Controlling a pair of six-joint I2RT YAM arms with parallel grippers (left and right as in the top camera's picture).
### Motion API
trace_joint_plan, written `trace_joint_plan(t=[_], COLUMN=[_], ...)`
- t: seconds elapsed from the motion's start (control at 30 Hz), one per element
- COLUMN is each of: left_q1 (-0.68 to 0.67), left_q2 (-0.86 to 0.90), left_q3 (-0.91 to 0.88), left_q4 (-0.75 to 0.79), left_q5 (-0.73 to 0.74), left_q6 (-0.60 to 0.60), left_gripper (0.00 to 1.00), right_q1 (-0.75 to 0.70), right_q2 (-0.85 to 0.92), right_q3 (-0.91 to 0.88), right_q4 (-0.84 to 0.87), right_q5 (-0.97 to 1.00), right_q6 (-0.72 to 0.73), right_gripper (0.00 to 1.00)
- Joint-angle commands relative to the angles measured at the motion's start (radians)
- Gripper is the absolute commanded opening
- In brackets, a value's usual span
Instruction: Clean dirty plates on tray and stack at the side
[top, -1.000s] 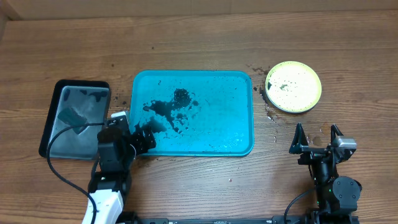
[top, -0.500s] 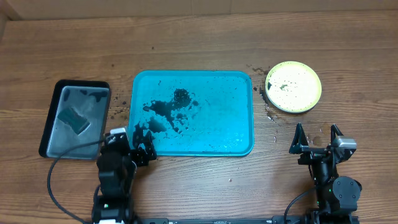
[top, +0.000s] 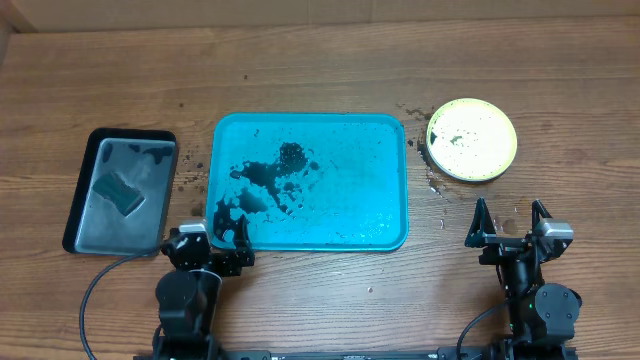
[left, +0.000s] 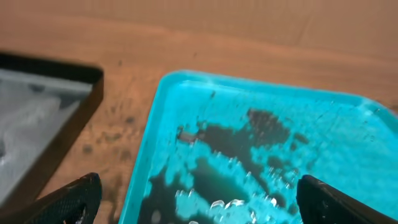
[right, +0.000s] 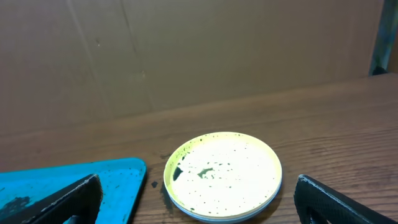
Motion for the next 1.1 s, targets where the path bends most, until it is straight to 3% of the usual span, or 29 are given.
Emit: trace_joint_plan(t=[0.0, 0.33, 0.47, 0.67, 1.07], left_q1=[-0.019, -0.019, -0.019, -0.019, -0.019], left_q2=[-0.066, -0.196, -0.2, -0.2, -0.2], left_q3=[-0.004, -0.004, -0.004, -0.004, -0.004], left_q4=[-0.002, -0.003, -0.005, -0.005, -0.005], left_q5=[-0.004, -0.01, -0.029, -0.041, -0.037], left_q6=[0.074, 0.08, 0.097, 0.231, 0.237], left_gripper=[1.0, 1.0, 1.0, 1.0, 1.0], right_q1=[0.004, 0.004, 0.004, 0.004, 0.004], right_q2=[-0.012, -0.012, -0.012, -0.012, -0.012], right_q3=[-0.011, -0.011, -0.011, -0.011, -0.011], right_q4=[0.005, 0.005, 0.006, 0.005, 0.005], right_q5=[0.01, 0.01, 0.01, 0.01, 0.01], right_q6=[0.003, 0.003, 0.003, 0.003, 0.003], right_gripper=[1.0, 1.0, 1.0, 1.0, 1.0])
